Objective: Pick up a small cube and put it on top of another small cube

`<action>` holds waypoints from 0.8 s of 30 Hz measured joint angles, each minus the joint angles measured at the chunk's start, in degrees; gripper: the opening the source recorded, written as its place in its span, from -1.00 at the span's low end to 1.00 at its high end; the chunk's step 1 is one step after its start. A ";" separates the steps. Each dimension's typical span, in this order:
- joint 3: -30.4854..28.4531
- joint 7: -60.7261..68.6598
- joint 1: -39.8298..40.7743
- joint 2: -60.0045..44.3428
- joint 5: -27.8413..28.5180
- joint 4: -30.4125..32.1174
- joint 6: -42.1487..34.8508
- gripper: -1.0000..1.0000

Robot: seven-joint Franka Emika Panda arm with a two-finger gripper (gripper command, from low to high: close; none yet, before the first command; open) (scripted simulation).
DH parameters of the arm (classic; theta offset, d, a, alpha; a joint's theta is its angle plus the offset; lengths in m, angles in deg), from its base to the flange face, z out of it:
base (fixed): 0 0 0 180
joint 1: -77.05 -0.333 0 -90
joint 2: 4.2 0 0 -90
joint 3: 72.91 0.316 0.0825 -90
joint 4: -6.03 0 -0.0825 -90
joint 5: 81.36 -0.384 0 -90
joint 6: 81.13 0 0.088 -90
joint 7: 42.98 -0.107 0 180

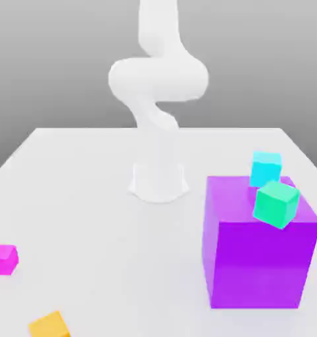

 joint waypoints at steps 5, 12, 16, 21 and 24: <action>-3.44 4.17 4.57 -10.70 5.31 1.98 4.21 0.00; -10.98 12.64 9.35 -25.07 8.63 4.71 10.13 0.00; -15.65 20.12 11.72 -33.39 6.80 6.39 13.89 0.00; -18.01 33.35 18.32 -44.11 -0.91 8.57 18.73 0.00; -16.34 42.79 22.87 -50.48 -7.60 9.76 21.32 0.00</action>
